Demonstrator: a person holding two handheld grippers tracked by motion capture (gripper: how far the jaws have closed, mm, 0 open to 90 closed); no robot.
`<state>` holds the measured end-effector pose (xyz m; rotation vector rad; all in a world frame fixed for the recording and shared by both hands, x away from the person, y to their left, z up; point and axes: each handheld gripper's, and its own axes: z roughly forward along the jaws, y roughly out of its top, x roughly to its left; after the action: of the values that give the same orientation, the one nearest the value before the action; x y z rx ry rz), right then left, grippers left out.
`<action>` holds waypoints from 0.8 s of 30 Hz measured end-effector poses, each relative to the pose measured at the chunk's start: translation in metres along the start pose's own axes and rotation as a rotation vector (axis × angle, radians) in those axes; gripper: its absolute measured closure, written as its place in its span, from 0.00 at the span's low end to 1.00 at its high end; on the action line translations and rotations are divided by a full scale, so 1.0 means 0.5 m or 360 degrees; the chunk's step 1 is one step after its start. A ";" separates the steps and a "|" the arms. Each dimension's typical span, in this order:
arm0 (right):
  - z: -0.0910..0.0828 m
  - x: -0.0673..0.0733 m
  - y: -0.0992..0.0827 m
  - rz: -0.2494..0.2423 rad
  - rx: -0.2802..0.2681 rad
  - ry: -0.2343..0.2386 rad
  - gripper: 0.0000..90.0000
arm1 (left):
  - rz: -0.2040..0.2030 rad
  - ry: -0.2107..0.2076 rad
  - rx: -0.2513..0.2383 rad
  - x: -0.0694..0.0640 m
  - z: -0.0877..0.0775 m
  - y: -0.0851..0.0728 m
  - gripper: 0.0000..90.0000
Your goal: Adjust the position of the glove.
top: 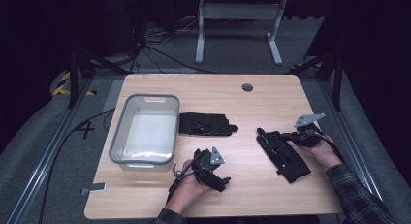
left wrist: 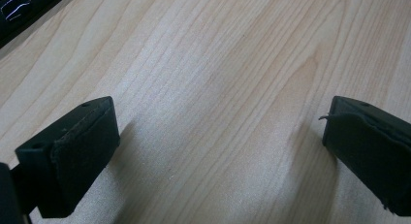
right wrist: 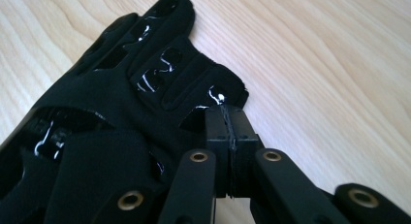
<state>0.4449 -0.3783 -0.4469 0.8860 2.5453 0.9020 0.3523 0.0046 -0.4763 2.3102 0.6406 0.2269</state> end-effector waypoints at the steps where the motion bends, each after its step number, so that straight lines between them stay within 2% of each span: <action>1: -0.005 0.000 -0.005 0.0006 0.0005 -0.0007 1.00 | 0.0000 0.0000 0.0000 0.000 0.000 0.000 0.00; 7: -0.036 0.013 -0.033 0.0014 0.0047 -0.0056 1.00 | 0.0000 0.0000 0.0000 0.000 0.000 0.000 0.00; 13: -0.062 0.043 -0.057 0.0016 0.0072 -0.0052 1.00 | 0.0000 0.0000 0.0000 0.000 0.000 0.000 0.00; 20: -0.079 0.087 -0.073 -0.0010 0.0074 0.0017 1.00 | 0.0000 0.0000 -0.0001 0.000 0.000 0.000 0.00; 24: -0.079 0.102 -0.073 -0.0025 0.0071 0.0048 1.00 | 0.0000 0.0000 0.0000 0.000 0.000 0.000 0.00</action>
<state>0.3713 -0.3865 -0.4440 0.8707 2.6039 0.8639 0.3523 0.0046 -0.4763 2.3101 0.6406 0.2269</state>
